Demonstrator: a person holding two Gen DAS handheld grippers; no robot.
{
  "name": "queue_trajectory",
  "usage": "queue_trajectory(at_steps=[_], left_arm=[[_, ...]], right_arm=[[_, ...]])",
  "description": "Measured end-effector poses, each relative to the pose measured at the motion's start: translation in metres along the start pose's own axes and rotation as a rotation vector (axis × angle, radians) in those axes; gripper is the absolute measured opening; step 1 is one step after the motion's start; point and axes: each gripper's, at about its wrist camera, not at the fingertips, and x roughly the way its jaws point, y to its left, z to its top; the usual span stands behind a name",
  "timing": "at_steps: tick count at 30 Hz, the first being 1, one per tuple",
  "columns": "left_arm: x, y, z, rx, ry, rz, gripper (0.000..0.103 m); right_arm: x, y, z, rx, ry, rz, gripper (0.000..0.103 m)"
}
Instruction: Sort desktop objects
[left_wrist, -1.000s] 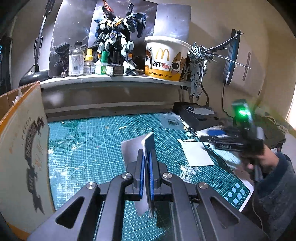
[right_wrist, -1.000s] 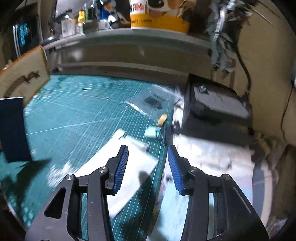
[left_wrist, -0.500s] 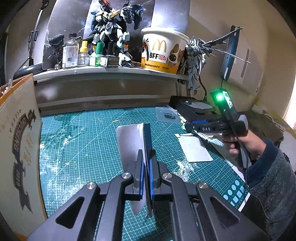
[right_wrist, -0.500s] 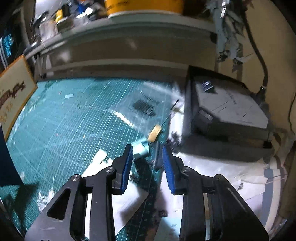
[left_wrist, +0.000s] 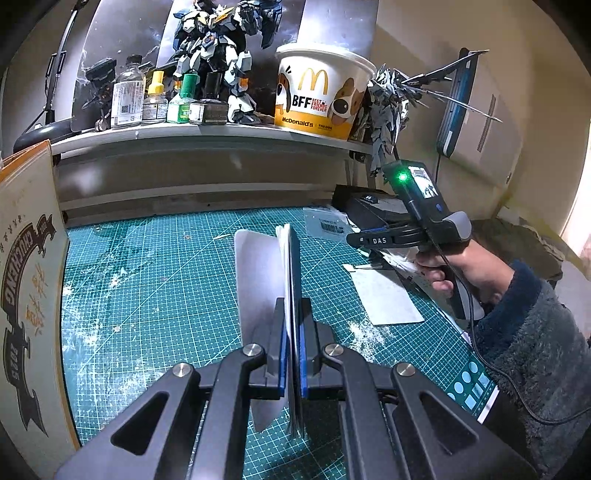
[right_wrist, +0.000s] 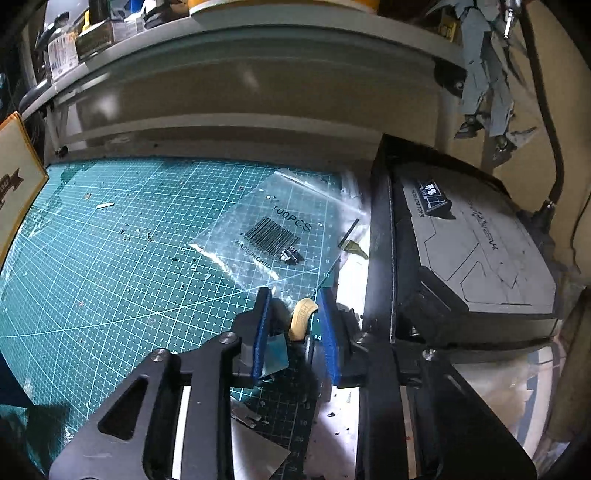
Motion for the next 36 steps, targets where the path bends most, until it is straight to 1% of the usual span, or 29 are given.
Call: queue_trajectory(at_steps=[1, 5, 9, 11, 17, 22, 24, 26, 29, 31, 34, 36], left_arm=[[0.0, 0.0, 0.0, -0.001, -0.001, 0.002, 0.005], [-0.002, 0.001, 0.001, -0.004, -0.003, 0.001, 0.005], [-0.007, 0.002, 0.002, -0.009, -0.013, 0.001, 0.005], [-0.009, 0.003, 0.003, -0.009, -0.018, 0.003, 0.005], [-0.018, 0.001, 0.006, -0.006, -0.044, 0.009, 0.005], [-0.026, -0.004, 0.01, 0.006, -0.069, 0.008, 0.005], [-0.028, -0.007, 0.011, 0.015, -0.074, 0.004, 0.005], [-0.029, -0.009, 0.01, 0.022, -0.077, -0.001, 0.005], [-0.027, -0.011, 0.006, 0.018, -0.07, -0.025, 0.004], [-0.022, -0.013, 0.001, 0.023, -0.063, -0.025, 0.004], [-0.009, -0.015, -0.004, 0.037, -0.032, -0.015, 0.005], [0.004, -0.015, -0.007, 0.048, 0.006, -0.007, 0.005]], right_arm=[[-0.001, 0.001, 0.0, 0.004, 0.003, -0.001, 0.01], [-0.004, 0.004, -0.006, 0.002, -0.01, 0.012, 0.01], [-0.013, 0.008, -0.014, -0.011, -0.041, 0.015, 0.01], [-0.024, 0.011, -0.018, -0.016, -0.077, 0.01, 0.01], [-0.073, 0.037, -0.028, -0.126, -0.251, -0.045, 0.01], [-0.113, 0.059, -0.029, -0.158, -0.322, -0.019, 0.01], [-0.131, 0.066, -0.029, -0.163, -0.368, -0.022, 0.01], [-0.143, 0.072, -0.028, -0.168, -0.381, -0.014, 0.01], [-0.161, 0.077, -0.03, -0.178, -0.406, -0.006, 0.01], [-0.174, 0.083, -0.034, -0.183, -0.419, -0.002, 0.01], [-0.186, 0.088, -0.044, -0.184, -0.427, 0.016, 0.01], [-0.189, 0.09, -0.048, -0.187, -0.423, 0.02, 0.01]])
